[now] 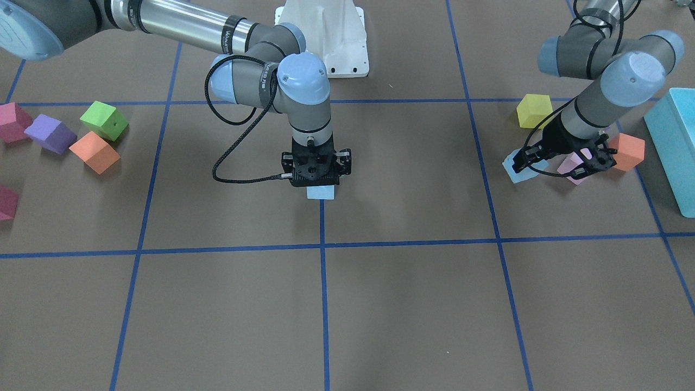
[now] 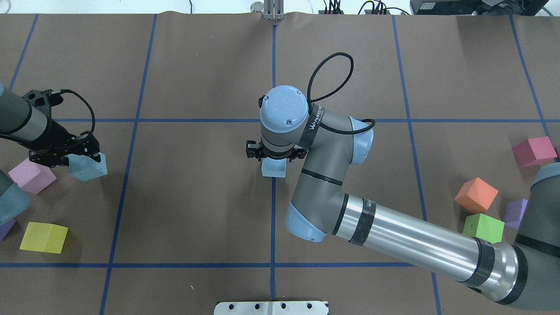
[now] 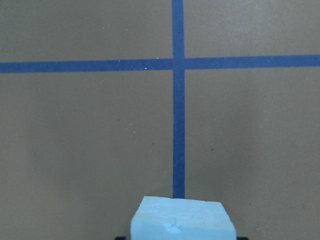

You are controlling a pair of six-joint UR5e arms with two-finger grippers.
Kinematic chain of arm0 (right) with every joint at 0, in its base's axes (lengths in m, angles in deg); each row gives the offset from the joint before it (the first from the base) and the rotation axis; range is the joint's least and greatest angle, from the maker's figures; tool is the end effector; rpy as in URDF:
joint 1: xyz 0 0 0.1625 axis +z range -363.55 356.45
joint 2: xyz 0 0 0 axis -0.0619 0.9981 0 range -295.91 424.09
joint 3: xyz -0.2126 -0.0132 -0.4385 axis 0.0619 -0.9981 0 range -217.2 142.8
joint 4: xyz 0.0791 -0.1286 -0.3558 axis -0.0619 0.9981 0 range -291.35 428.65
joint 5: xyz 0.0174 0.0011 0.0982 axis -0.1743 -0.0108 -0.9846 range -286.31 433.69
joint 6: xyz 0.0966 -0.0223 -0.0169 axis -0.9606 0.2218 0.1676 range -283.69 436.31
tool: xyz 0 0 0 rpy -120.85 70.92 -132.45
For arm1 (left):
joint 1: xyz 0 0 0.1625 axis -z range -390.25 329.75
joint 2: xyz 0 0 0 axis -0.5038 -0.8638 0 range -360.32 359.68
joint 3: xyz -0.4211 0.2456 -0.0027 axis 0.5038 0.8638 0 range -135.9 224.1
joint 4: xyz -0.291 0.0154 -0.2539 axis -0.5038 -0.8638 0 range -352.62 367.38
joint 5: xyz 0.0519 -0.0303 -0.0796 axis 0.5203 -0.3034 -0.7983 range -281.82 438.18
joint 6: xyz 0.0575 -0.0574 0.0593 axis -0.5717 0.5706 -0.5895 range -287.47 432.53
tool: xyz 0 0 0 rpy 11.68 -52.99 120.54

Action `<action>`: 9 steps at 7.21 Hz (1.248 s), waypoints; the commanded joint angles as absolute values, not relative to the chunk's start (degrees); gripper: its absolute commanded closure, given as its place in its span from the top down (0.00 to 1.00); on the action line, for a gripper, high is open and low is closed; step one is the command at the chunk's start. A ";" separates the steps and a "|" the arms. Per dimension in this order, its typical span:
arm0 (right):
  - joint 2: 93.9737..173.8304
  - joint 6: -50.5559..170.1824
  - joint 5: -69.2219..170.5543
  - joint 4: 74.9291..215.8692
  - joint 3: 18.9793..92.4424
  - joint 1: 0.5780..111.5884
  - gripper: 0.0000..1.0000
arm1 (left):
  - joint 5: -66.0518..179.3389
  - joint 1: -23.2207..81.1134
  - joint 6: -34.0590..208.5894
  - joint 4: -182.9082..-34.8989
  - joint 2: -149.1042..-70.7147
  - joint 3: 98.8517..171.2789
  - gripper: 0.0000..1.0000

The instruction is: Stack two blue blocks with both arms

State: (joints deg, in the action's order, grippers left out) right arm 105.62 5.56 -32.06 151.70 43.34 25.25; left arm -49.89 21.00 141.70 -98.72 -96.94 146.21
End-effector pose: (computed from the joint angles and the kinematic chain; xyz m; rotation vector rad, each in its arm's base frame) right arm -0.6376 -0.4714 0.2530 0.0871 -0.8334 0.0466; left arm 0.2742 -0.4556 0.5383 -0.1764 0.8535 -0.2951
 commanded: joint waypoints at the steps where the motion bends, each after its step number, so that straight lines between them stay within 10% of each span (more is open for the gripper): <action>1: 105.49 5.74 -32.74 151.71 44.10 26.85 1.00 | -49.88 21.34 141.70 -85.50 -105.04 150.25 0.53; 9: 117.25 25.73 -42.94 151.36 48.94 44.77 1.00 | -44.13 16.71 124.91 -77.70 -131.86 138.33 0.53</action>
